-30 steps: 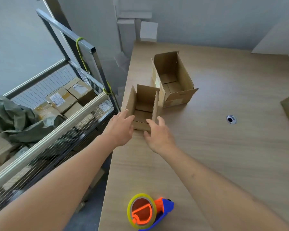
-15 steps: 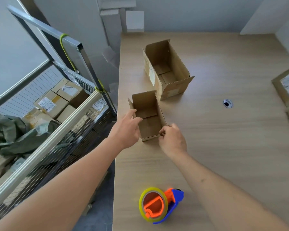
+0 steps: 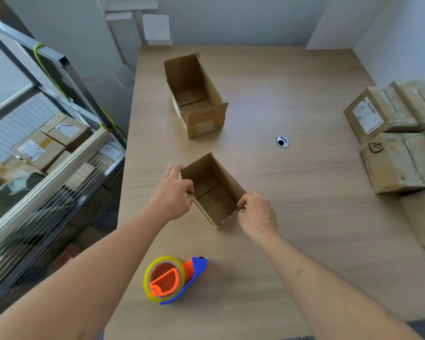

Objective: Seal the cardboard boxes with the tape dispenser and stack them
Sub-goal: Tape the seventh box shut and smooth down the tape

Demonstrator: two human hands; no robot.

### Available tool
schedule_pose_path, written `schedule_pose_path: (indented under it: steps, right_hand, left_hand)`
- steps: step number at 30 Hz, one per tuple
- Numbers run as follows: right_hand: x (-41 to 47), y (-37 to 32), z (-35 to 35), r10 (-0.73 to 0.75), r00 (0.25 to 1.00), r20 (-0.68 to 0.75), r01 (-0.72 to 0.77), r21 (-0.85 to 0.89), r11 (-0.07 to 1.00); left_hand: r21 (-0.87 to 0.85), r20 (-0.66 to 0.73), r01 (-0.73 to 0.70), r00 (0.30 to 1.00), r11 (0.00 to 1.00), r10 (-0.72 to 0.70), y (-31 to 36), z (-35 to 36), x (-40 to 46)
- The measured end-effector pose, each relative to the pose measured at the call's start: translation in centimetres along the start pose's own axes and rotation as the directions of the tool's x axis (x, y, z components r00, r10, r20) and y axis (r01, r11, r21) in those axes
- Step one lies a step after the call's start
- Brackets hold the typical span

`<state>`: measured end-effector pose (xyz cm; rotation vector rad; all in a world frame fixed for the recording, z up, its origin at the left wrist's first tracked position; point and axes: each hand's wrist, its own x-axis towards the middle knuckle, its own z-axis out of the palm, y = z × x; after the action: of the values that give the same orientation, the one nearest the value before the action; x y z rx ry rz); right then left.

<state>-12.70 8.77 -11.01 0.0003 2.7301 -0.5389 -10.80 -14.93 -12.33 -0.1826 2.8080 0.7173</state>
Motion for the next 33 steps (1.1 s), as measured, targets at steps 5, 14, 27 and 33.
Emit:
schedule_pose_path:
  steps: [5, 14, 27, 33]
  right_hand:
    - [0.0, 4.2, -1.8, 0.017, 1.0, 0.015, -0.017, -0.007, 1.0]
    - [-1.0, 9.0, -3.5, -0.081, 0.994, 0.077, 0.083, -0.025, 0.996]
    - [-3.4, 9.7, -2.8, -0.174, 0.974, 0.147, 0.16, 0.106, 0.981]
    - [-3.6, 9.7, -2.6, -0.169, 0.98, 0.1, 0.165, 0.05, 0.985]
  left_hand:
    - [-0.061, 0.015, -0.001, 1.0, 0.998, 0.002, 4.0, 2.0, -2.3]
    - [-0.06, 0.1, 0.088, 0.992, 0.994, -0.082, 7.4, 5.9, -7.7]
    - [0.041, 0.1, -0.045, 0.994, 0.998, 0.041, 8.7, 7.5, -10.5]
    - [0.011, 0.078, -0.021, 0.997, 1.0, 0.02, 8.7, 8.5, -10.1]
